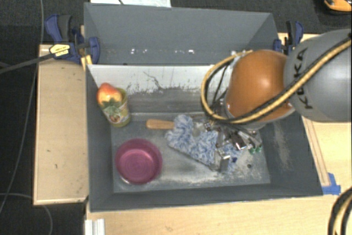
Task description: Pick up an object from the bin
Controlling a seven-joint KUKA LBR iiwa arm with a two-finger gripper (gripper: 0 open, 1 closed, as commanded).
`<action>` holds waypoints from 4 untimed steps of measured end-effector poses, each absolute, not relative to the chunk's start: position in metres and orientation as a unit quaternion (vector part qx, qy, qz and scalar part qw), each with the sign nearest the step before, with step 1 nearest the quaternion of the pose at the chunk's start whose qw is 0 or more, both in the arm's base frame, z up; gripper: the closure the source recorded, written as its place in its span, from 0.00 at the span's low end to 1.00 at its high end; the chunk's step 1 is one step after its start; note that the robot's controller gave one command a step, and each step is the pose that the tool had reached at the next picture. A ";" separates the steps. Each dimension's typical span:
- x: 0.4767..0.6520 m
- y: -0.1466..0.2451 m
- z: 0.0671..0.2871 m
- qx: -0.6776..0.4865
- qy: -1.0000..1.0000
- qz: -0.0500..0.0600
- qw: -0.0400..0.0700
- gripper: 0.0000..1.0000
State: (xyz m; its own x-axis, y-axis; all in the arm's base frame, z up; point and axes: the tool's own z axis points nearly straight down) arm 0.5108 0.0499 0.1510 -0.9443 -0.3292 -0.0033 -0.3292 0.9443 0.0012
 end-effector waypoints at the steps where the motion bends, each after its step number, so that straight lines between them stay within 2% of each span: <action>1: 0.520 0.081 0.242 -0.064 0.998 0.002 0.014 0.00; 2: 0.517 0.061 0.195 -0.111 0.994 0.001 0.005 0.00; 3: 0.511 0.056 0.201 -0.131 0.991 0.001 -0.005 0.00; 4: 0.523 0.052 0.150 -0.256 0.967 0.001 0.000 0.00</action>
Offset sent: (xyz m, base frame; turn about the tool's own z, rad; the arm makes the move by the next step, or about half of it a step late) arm 0.0014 -0.0055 0.0086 0.0560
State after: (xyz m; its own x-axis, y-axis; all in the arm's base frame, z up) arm 0.5232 0.0525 0.1495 -0.8687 -0.4953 -0.0011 -0.4953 0.8687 0.0017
